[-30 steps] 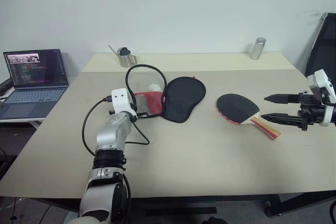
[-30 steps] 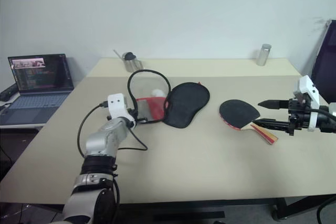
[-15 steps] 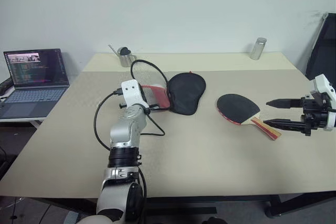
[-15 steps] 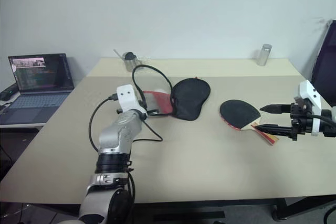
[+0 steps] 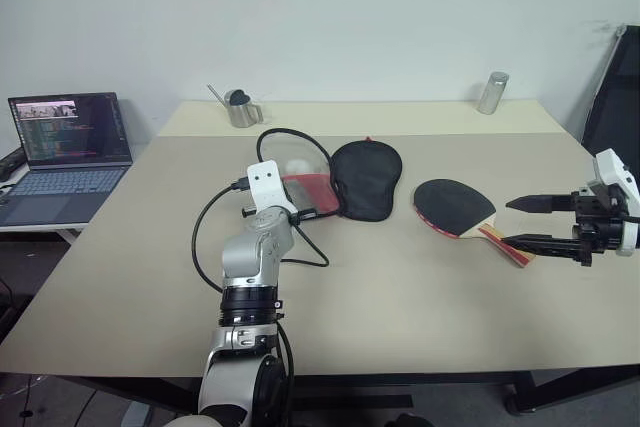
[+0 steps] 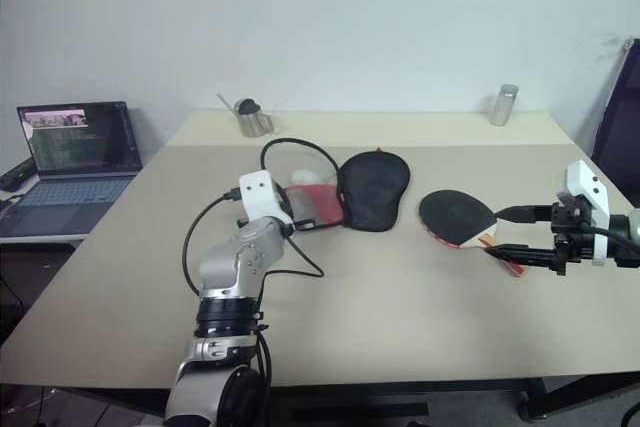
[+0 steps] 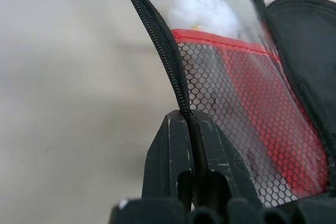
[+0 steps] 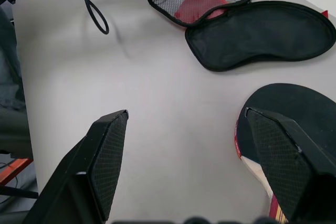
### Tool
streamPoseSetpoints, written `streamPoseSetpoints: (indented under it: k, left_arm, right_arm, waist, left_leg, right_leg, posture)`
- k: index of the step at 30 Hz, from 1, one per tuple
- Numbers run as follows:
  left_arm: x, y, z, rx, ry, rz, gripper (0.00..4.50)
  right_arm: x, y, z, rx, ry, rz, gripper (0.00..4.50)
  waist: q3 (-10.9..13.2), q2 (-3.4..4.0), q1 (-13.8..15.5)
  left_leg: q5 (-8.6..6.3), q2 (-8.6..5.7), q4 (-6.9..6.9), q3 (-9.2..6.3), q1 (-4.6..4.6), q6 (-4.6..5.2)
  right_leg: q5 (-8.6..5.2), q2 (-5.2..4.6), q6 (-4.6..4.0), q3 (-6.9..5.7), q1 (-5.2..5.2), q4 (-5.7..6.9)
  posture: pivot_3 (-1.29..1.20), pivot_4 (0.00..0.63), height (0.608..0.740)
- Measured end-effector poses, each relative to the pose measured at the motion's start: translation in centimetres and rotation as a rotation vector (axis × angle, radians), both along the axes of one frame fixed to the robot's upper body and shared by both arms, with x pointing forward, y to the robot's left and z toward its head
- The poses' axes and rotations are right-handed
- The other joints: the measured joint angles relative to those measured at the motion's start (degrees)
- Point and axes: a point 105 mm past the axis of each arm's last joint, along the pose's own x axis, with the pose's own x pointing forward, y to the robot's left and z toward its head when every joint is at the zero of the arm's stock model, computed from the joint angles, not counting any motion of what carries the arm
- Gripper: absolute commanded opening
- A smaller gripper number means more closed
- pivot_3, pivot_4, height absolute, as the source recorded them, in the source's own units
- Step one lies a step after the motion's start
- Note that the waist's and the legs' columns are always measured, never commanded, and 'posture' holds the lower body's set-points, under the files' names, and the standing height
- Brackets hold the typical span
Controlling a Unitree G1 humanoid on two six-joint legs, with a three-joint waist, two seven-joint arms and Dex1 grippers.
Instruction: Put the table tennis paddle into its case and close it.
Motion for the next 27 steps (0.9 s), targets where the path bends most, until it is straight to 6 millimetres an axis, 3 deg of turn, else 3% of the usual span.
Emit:
streamPoseSetpoints:
  k: [2,10,16,20,23,27]
  left_arm:
    - [0.0,0.0,0.0,-0.001,0.003,-0.003,0.67]
    - [0.0,-0.3,0.1,0.019,-0.001,-0.033,3.49]
    - [0.1,0.0,1.4,0.117,-0.052,-0.173,3.49]
    - [-0.3,2.1,3.5,0.309,-0.141,-0.354,3.49]
    - [-1.5,4.0,3.7,0.448,-0.151,-0.565,3.49]
    - [-3.2,3.8,4.0,0.465,-0.170,-0.803,3.49]
  right_arm:
    - [0.0,-0.1,-0.1,-0.001,0.005,-0.003,3.93]
    - [0.2,-0.3,-0.3,-0.008,0.000,-0.038,3.93]
    - [2.0,-1.9,-1.6,-0.096,-0.033,-0.211,3.93]
    - [3.3,-3.0,-4.1,-0.141,0.018,-0.364,3.93]
    - [3.8,-3.3,-6.4,-0.144,0.087,-0.455,3.93]
    - [4.9,-3.5,-9.1,-0.105,0.174,-0.596,3.93]
  waist:
    - [0.0,0.00,0.0]
    - [0.0,-0.01,0.0]
    - [0.0,-0.01,-0.1]
    - [0.0,0.02,-0.6]
    - [0.0,0.04,-0.7]
    - [0.0,0.03,-0.5]
  left_leg:
    - [0.00,0.00,0.00,0.00,0.00,0.00]
    - [0.00,0.00,0.00,0.00,0.00,0.00]
    - [0.03,0.01,0.00,0.00,0.03,-0.05]
    - [0.08,0.02,-0.04,0.01,0.07,-0.15]
    - [0.09,0.02,-0.06,0.00,0.08,-0.15]
    - [0.09,-0.01,-0.02,-0.11,-0.01,-0.14]
  right_leg:
    - [0.00,0.00,0.00,0.00,0.00,0.00]
    - [0.00,0.00,0.00,0.01,0.01,-0.01]
    - [0.00,0.01,0.00,0.03,0.01,0.02]
    - [0.00,0.02,-0.01,0.06,-0.01,0.02]
    - [-0.01,0.03,-0.03,0.06,-0.01,0.00]
    - [0.00,-0.01,-0.04,0.10,0.01,-0.08]
  posture:
    - [0.00,0.150,0.740]
    - [0.00,0.150,0.740]
    - [0.00,0.150,0.740]
    - [0.00,0.150,0.740]
    - [0.00,0.150,0.740]
    - [0.00,0.150,0.740]
